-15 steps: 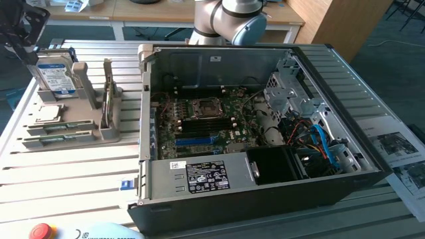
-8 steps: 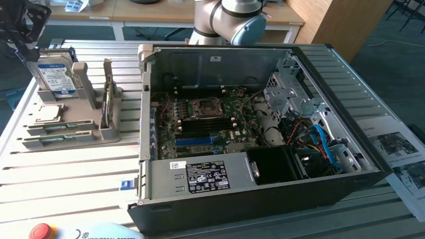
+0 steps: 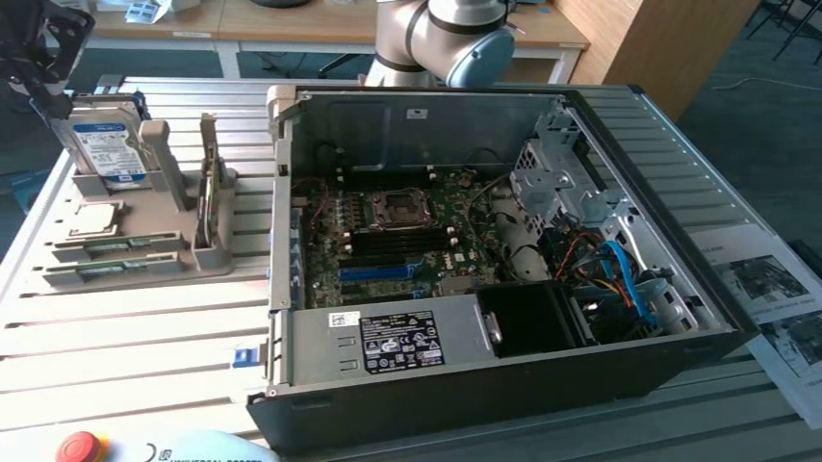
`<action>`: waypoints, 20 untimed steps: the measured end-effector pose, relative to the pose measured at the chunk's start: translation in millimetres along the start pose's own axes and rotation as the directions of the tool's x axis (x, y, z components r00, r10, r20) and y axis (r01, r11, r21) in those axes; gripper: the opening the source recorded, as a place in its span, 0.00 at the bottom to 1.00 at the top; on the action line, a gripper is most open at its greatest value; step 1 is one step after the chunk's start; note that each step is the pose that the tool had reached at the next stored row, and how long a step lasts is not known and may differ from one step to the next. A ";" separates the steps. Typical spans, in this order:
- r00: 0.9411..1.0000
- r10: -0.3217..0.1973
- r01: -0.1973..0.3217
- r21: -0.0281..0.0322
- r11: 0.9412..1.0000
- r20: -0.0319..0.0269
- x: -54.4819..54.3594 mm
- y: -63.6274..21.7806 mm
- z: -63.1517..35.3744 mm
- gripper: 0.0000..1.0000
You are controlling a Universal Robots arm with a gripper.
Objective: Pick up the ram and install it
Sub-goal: 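Reach for the ram, then pick up the ram and move it above insertion slot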
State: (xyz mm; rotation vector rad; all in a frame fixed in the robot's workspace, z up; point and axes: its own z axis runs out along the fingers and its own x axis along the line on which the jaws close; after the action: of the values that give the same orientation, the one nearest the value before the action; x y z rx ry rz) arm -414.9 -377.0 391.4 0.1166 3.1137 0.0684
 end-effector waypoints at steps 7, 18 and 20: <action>1.000 0.000 0.000 0.000 1.000 0.000 5.4 0.0 0.1 0.10; 1.000 0.000 0.000 0.000 1.000 0.000 5.6 0.0 0.1 0.10; 1.000 0.000 0.000 0.000 1.000 0.000 5.6 0.0 0.1 0.10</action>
State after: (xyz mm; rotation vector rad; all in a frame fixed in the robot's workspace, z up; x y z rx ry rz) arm -420.5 -376.6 391.1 0.1166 3.1136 0.0685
